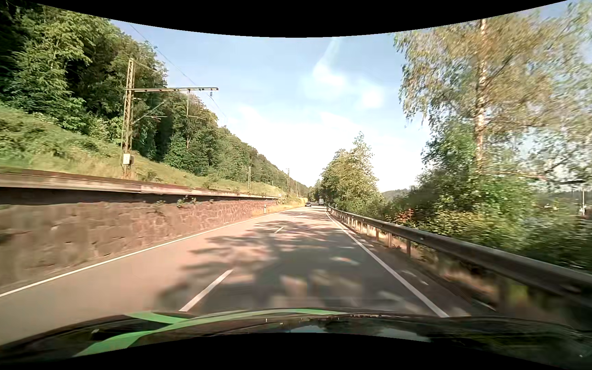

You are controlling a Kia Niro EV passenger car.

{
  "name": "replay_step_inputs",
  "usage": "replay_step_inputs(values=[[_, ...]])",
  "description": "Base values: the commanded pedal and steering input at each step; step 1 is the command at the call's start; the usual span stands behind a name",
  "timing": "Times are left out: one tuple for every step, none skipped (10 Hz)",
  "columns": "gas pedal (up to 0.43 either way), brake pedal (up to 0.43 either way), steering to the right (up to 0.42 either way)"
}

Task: Follow the waypoints while adhering to traffic rules and regulations

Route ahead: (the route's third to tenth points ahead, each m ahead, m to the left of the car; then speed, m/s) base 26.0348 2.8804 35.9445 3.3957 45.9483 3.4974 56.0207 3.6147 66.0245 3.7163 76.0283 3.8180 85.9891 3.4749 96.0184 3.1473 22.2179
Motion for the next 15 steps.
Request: replay_step_inputs(values=[[0.24,0.0,0.003],[0.228,0.0,0.003],[0.22,0.0,0.002],[0.22,0.0,0.002],[0.22,0.0,0.002],[0.22,0.0,0.003],[0.22,0.0,0.003],[0.22,0.0,0.003],[0.22,0.0,0.003],[0.22,0.0,0.003],[0.189,0.0,0.003],[0.15,0.0,0.003],[0.15,0.0,0.003],[0.15,0.0,0.003],[0.169,0.0,0.003]])
